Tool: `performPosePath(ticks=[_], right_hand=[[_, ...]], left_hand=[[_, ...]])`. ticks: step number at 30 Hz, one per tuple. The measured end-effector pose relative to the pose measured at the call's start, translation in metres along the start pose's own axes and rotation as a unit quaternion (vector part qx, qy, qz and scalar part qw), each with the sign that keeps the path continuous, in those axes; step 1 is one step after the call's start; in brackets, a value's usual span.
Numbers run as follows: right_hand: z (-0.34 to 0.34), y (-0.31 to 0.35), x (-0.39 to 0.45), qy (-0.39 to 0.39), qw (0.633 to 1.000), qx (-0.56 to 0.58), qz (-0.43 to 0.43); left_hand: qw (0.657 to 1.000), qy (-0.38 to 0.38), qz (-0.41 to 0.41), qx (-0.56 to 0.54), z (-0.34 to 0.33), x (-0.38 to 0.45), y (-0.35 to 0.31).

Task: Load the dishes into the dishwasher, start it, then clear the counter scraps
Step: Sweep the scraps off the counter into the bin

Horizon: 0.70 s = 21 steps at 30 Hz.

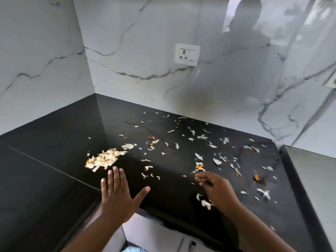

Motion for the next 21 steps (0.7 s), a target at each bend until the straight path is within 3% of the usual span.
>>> performPosePath(ticks=[3, 6, 8, 10, 13, 21], right_hand=[[0.061, -0.052, -0.035, -0.071, 0.997, 0.032, -0.028], [0.098, -0.093, -0.065, -0.088, 0.993, 0.041, -0.062], [0.118, -0.113, -0.081, -0.107, 0.993, -0.015, -0.04], [0.128, -0.127, -0.091, -0.084, 0.989, -0.117, -0.026], [0.123, -0.156, -0.101, -0.013, 0.967, -0.24, -0.079], [0.099, -0.16, -0.088, -0.024, 0.942, -0.31, -0.127]], left_hand=[[1.0, 0.015, -0.017, 0.005, -0.021, -0.01, -0.064], [0.999, 0.02, 0.016, 0.021, -0.031, -0.018, -0.093], [0.999, 0.027, 0.041, 0.015, -0.033, -0.021, -0.098], [0.998, 0.032, 0.052, 0.008, -0.033, -0.022, -0.096], [0.998, 0.049, 0.048, 0.004, -0.035, -0.022, -0.098], [0.992, 0.083, 0.049, 0.077, -0.033, -0.02, -0.101]])
Point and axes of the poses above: each hand's wrist, its own x-axis towards the middle knuckle, its own z-axis out of the back of the hand, y = z × x, the point moved 5 cm from there along x, towards the middle knuckle, and after that the axes turned 10 degrees about -z, right-handed, at the moved point
